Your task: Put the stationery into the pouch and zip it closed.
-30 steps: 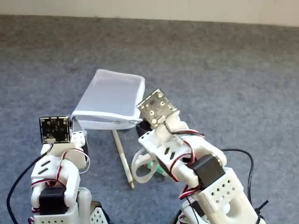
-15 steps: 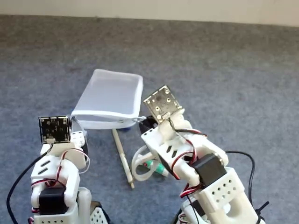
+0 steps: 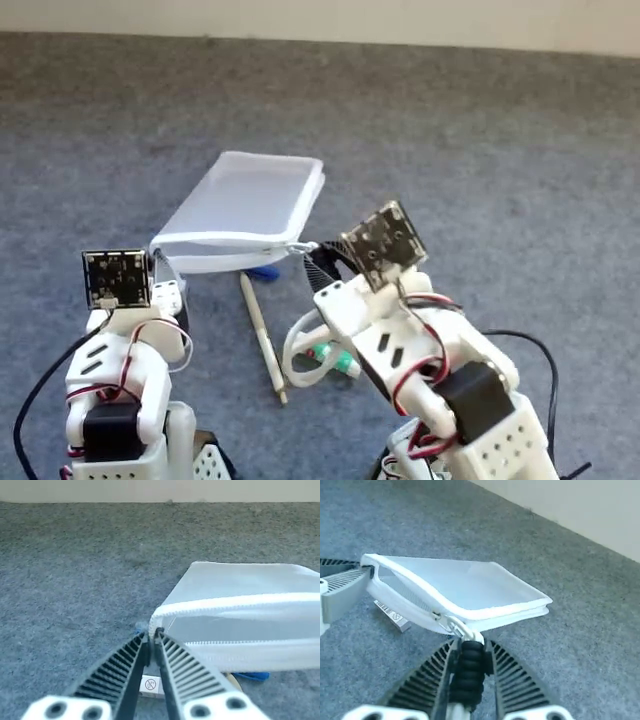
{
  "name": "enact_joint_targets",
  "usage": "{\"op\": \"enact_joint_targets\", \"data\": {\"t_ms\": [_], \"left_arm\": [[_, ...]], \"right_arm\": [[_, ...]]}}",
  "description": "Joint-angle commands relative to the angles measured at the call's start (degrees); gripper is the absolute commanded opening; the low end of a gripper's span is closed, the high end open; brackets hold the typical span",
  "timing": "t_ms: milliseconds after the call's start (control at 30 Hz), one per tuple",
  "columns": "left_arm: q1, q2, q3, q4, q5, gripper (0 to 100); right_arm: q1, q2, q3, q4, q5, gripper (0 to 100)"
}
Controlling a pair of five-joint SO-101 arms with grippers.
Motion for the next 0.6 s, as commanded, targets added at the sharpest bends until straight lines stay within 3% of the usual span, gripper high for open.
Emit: {"op": "enact_joint_targets", "data": {"t_ms": [0, 233, 567], "left_arm": [[1.45, -0.31, -2.86, -0.70, 0.26, 1], [4.97, -0.31, -3.30, 1.49, 0.18, 15], [6.99, -0.04, -3.30, 1.49, -0.35, 16]], "right_arm": [[1.10, -3.91, -0.75, -0.57, 0.00, 0.5], [1.10, -3.91, -0.66, -0.48, 0.09, 0.5], [1.10, -4.26, -0.66, -0.04, 0.09, 0.5]]}}
